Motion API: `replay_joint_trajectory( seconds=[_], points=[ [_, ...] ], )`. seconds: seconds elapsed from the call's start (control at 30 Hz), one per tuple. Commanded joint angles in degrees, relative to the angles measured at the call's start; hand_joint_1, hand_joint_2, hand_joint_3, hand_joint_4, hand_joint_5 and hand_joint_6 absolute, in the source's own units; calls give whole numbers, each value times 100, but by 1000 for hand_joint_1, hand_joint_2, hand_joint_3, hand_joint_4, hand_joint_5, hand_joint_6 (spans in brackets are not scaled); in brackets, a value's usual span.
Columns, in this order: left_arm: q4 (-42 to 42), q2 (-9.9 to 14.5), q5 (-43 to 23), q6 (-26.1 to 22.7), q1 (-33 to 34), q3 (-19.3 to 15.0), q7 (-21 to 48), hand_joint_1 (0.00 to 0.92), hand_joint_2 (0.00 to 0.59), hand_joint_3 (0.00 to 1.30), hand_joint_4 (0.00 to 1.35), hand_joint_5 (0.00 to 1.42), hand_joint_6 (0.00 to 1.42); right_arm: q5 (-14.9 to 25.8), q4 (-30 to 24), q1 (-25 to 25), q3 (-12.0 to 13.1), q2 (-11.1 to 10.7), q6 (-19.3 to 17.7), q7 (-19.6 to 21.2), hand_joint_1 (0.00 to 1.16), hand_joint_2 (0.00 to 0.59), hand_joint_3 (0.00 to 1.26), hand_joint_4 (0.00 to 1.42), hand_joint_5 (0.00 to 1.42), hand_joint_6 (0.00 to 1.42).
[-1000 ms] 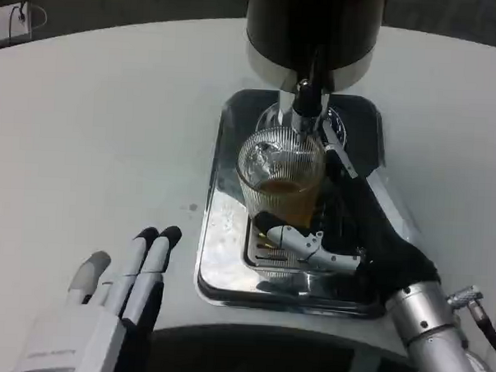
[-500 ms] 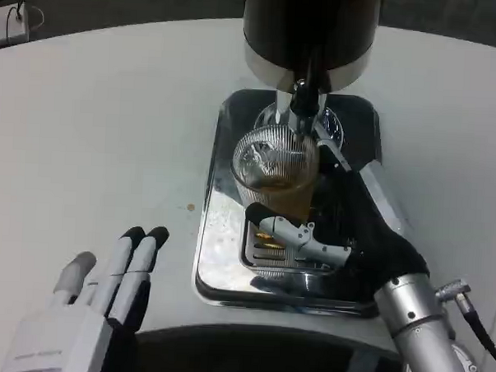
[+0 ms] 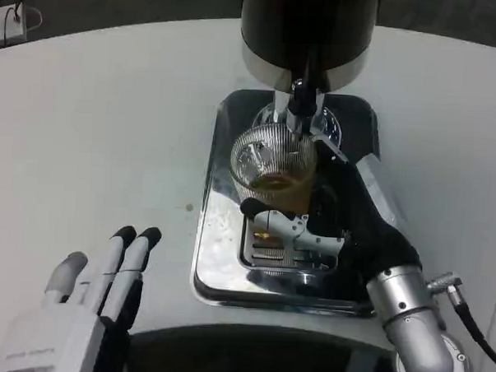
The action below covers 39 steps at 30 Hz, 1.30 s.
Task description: Grasp the cup under the faucet to collect the drink, then remove the cup.
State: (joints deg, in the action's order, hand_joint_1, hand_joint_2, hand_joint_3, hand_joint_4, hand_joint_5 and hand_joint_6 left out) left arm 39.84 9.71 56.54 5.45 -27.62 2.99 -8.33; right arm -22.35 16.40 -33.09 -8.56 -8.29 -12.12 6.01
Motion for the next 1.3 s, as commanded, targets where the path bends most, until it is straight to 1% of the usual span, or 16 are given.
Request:
replay_joint_trajectory(
  seconds=[0.03, 0.17, 0.27, 0.3, 0.4, 0.47, 0.57, 0.6, 0.67, 0.8, 0.87, 0.9, 0.93, 1.07, 1.3],
  points=[
    [85, -30, 28, -80, -76, -49, 73, 0, 130, 76, 0, 174, 26, -67, 223, -65, -120, 47, 127, -6, 775, 162, 203, 276, 302, 352],
    [109, -50, 50, -119, -89, -52, 83, 0, 130, 77, 0, 174, 26, -48, 304, -127, -142, 70, 148, 41, 809, 153, 265, 326, 347, 412],
    [129, -69, 68, -139, -98, -60, 92, 0, 130, 81, 0, 174, 26, -21, 357, -160, -138, 87, 157, 88, 837, 157, 328, 385, 406, 526],
    [134, -75, 67, -147, -100, -64, 98, 0, 130, 82, 0, 174, 26, 7, 377, -171, -118, 111, 176, 121, 849, 160, 353, 409, 440, 593],
    [155, -75, 85, -156, -95, -68, 120, 0, 130, 84, 0, 174, 26, 70, 424, -186, -51, 172, 217, 231, 893, 166, 433, 497, 569, 867],
    [162, -87, 97, -170, -96, -61, 132, 0, 130, 85, 0, 174, 26, 104, 435, -176, 6, 200, 213, 324, 978, 178, 529, 586, 688, 1050],
    [152, -91, 96, -184, -81, -48, 149, 0, 130, 85, 0, 174, 26, 188, 409, -131, 96, 223, 173, 438, 1024, 194, 636, 700, 825, 1230],
    [136, -86, 97, -187, -60, -40, 155, 0, 130, 85, 0, 174, 26, 214, 382, -104, 129, 224, 145, 483, 1061, 205, 680, 745, 886, 1282],
    [99, -82, 102, -193, -18, -23, 159, 0, 130, 85, 0, 174, 26, 240, 347, -72, 167, 221, 98, 526, 1110, 203, 746, 834, 975, 1369],
    [32, -93, 119, -205, 66, 35, 160, 0, 130, 85, 0, 174, 26, 284, 197, 21, 228, 210, 9, 597, 1131, 199, 813, 916, 1056, 1422],
    [5, -90, 120, -209, 97, 53, 160, 0, 130, 85, 0, 174, 26, 299, 106, 69, 238, 201, -14, 599, 1138, 185, 850, 949, 1098, 1424],
    [-4, -90, 118, -211, 106, 58, 160, 0, 130, 85, 0, 174, 26, 301, 60, 93, 240, 198, -19, 598, 1135, 160, 868, 967, 1113, 1424],
    [-17, -91, 119, -212, 118, 66, 155, 0, 130, 85, 0, 174, 26, 321, -9, 138, 248, 201, -29, 588, 1134, 151, 885, 981, 1123, 1424],
    [-59, -108, 101, -208, 145, 98, 134, 0, 130, 85, 0, 174, 26, 399, -267, 300, 271, 214, -34, 530, 1135, 139, 909, 996, 1153, 1424],
    [-121, -124, 105, -190, 184, 167, 108, 0, 127, 85, 0, 174, 26, 375, -1144, 857, 175, 299, 14, 443, 1151, 117, 914, 996, 1161, 1424]
  ],
)
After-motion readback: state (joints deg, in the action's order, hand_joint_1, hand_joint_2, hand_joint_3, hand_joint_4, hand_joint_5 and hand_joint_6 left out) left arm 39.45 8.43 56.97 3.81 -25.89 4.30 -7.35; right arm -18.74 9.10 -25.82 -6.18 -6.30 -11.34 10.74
